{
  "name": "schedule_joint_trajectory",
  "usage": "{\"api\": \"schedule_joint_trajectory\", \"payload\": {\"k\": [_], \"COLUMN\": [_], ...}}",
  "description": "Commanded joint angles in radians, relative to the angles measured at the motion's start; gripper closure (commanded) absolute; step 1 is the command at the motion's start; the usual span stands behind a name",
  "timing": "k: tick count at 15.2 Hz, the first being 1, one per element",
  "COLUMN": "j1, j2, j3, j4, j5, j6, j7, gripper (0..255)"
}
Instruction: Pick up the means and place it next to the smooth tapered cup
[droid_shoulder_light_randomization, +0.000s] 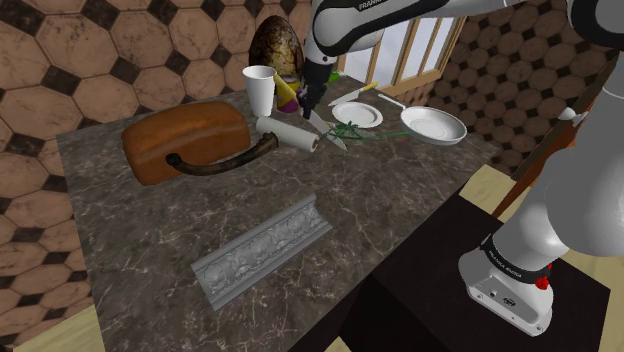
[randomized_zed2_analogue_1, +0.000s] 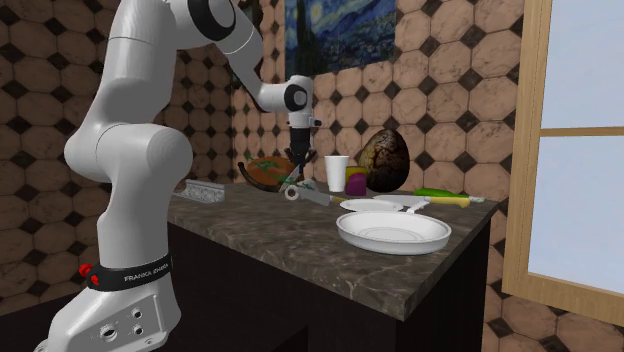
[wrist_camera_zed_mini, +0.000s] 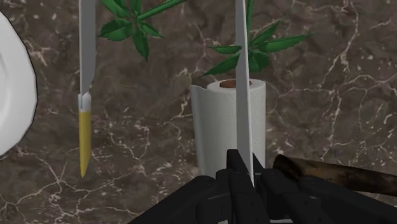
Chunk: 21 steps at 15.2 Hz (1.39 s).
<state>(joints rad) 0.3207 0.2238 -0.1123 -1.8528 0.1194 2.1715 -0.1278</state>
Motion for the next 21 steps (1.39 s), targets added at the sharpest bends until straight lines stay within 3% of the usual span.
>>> {"api": "schedule_joint_trajectory", "payload": {"k": [1, 12, 20, 21], "j1": [-0.001, -0.004, -0.004, -0.003], "j2": [0.009, 0.079, 0.079, 0.078], "j3": [0.0, 0.007, 0.007, 0.007], "j4": [-0.014, -0.078, -0.078, -0.079], "j5": [0.003, 0.024, 0.024, 0.024], "j6": [0.023, 0.156, 0.156, 0.157], "j7": [-0.004, -0.025, -0.026, -0.026], "gripper": [255, 255, 255, 0]}}
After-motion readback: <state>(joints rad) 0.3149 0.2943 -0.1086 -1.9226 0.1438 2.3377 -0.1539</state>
